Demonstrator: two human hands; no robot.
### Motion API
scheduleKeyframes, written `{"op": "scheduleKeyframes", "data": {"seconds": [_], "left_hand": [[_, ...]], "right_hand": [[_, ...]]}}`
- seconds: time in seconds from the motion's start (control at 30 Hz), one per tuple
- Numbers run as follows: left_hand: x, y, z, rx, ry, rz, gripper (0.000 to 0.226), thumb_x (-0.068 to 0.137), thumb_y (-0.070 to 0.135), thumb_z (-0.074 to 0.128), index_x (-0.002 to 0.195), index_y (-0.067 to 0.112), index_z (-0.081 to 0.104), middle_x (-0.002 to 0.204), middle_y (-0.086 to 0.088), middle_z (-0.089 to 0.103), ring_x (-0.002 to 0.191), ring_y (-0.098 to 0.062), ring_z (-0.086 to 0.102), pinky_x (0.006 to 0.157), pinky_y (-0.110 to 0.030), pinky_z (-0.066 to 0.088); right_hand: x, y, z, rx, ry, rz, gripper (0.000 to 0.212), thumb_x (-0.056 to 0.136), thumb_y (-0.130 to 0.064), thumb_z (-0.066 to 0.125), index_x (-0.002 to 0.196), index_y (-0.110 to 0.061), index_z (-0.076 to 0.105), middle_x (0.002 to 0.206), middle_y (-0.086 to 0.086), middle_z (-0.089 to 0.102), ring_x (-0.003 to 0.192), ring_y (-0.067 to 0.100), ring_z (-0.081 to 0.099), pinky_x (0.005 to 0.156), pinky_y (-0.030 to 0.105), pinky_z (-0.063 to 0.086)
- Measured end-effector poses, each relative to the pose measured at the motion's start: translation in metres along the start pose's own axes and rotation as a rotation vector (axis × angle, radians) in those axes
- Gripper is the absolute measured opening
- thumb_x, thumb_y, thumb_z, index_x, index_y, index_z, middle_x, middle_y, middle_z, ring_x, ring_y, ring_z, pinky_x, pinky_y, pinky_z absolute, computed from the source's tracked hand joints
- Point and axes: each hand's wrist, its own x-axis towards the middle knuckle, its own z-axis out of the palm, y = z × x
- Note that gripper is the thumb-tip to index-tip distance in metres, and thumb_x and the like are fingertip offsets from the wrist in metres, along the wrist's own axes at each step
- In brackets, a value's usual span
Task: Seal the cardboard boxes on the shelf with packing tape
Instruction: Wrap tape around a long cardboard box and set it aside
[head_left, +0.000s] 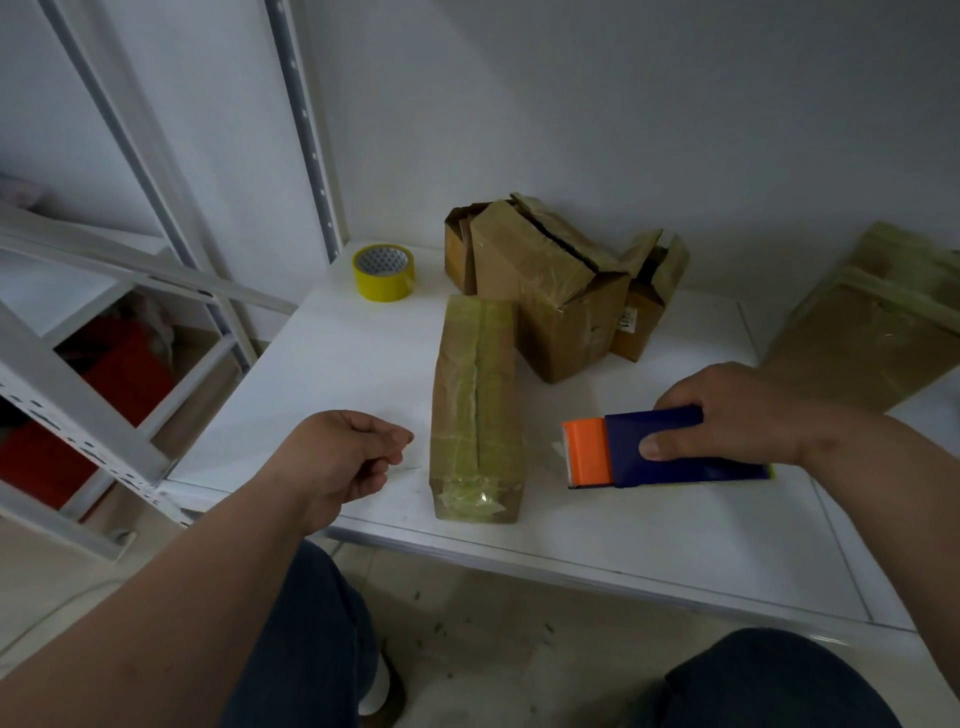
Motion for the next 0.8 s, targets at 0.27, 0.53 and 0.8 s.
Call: {"op": "scheduleKeyframes", "data": {"seconds": [0.27,0.53,0.8], "left_hand": [[-0.004,-0.018,0.021,0.067,-0.001,-0.005,0.011,0.086,0.014,0.073,0.096,0.013,0.077,0.085,-0.006,0.071,0.062,-0.012,0.047,0.05,-0.02,0.047],[-0.007,-0.013,0.033,0.821,0.074,0.297,0.062,0.1,0.03,0.049,0.154,0.034,0.019,0.133,0.006,0.052,0.104,-0.017,0.06,0.093,-0.028,0.05],[-0.015,-0.03,0.067,0.73,-0.113,0.568,0.074,0.098,0.049,0.043,0.156,0.028,0.001,0.161,0.007,-0.022,0.149,-0.016,0.007,0.114,-0.022,0.022]], "right_hand": [[0.017,-0.003,0.011,0.004,-0.056,0.043,0.043,0.076,-0.064,0.064,0.094,-0.025,0.071,0.089,-0.003,0.069,0.082,0.01,0.063,0.079,0.034,0.055],[0.034,-0.029,0.017,-0.006,-0.124,0.034,0.033,0.076,-0.062,0.066,0.072,-0.03,0.063,0.08,-0.003,0.066,0.076,0.012,0.063,0.07,0.031,0.05],[0.04,-0.039,0.011,-0.049,-0.204,0.09,0.041,0.078,-0.064,0.063,0.082,-0.024,0.066,0.086,-0.001,0.065,0.08,0.014,0.062,0.074,0.031,0.051]]}}
